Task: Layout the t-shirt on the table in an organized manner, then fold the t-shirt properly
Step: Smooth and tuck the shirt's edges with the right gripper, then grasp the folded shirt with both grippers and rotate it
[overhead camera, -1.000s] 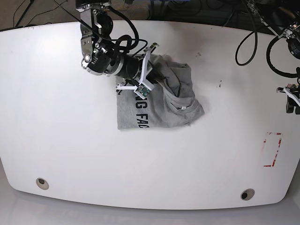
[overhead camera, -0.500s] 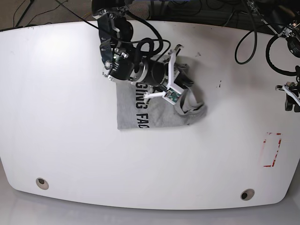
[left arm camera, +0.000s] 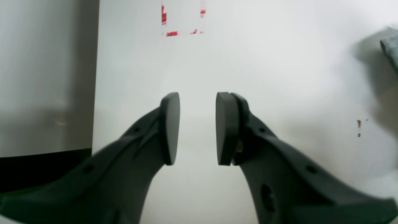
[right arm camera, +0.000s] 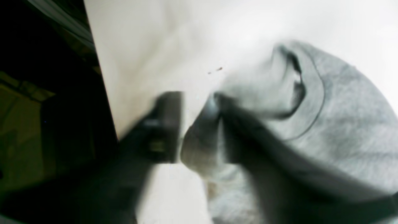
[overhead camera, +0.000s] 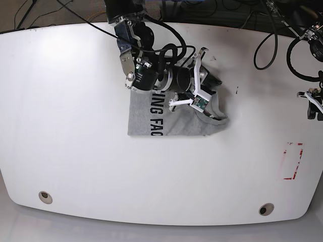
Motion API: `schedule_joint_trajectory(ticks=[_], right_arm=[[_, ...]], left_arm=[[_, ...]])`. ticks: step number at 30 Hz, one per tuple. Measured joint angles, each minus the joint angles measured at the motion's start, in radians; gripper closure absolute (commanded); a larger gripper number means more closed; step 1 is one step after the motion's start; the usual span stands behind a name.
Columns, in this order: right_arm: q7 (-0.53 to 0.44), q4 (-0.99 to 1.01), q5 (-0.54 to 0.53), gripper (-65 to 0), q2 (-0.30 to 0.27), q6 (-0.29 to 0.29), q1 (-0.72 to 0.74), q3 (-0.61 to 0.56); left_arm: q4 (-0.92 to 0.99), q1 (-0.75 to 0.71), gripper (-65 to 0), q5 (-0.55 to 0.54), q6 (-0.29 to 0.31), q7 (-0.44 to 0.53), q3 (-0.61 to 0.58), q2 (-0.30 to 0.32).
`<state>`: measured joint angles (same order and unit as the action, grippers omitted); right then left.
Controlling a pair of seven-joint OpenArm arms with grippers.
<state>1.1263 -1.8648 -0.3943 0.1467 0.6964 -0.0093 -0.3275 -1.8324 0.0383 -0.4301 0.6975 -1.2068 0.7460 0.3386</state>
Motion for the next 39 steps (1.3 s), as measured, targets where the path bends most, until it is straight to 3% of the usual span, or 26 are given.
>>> schedule_joint_trajectory(ticks=[4, 7, 12, 15, 20, 25, 28, 31, 35, 39], right_arm=[[0.000, -0.004, -0.002, -52.3, -0.002, -0.001, -0.002, 0.001], [0.000, -0.027, -0.002, -59.9, -0.011, 0.000, -0.008, 0.001], [0.000, -0.085, -0.002, -60.2, -0.037, 0.000, -0.017, 0.001], [-0.001, -0.100, -0.017, -56.9, -0.060, 0.008, -0.016, 0.033], [-0.005, -0.102, 0.001, -47.4, -0.113, -0.001, -0.010, 0.187], [0.000, -0.071, 0.009, -31.7, -0.188, -0.001, 0.028, 0.304], [-0.001, -0.012, 0.004, -19.7, -0.228, 0.000, 0.071, 0.323], [-0.033, 0.079, 0.002, -11.7, -0.256, 0.002, 0.119, 0.329], [-0.106, 0.210, -0.002, -10.3, -0.277, -0.001, 0.172, 0.323], [-0.187, 0.333, -0.003, -10.3, -0.278, 0.003, 0.211, 0.319]], left_arm=[[0.000, 0.000, -17.8, -0.001, 0.000, 0.000, 0.000, 0.000], [0.000, 0.000, -17.8, -0.002, 0.000, 0.000, -0.001, 0.000], [-0.001, -0.003, -17.8, 0.002, 0.000, -0.001, -0.063, 0.005], [-0.007, -0.003, -17.9, -0.009, 0.000, 0.000, -0.112, -0.001], [-0.067, -0.004, -17.8, 0.002, -0.001, -0.001, -0.237, -0.014], [-0.090, -0.003, -17.8, -0.006, 0.000, 0.004, -0.440, -0.062], [-0.097, -0.027, -17.8, -0.029, 0.003, 0.022, -0.548, -0.090], [-0.099, -0.047, -17.6, -0.022, 0.005, 0.010, -0.641, -0.094], [-0.099, -0.054, -17.6, 0.011, -0.003, -0.002, -0.745, -0.095], [-0.099, -0.083, -17.6, 0.055, 0.000, 0.022, -0.770, -0.160]])
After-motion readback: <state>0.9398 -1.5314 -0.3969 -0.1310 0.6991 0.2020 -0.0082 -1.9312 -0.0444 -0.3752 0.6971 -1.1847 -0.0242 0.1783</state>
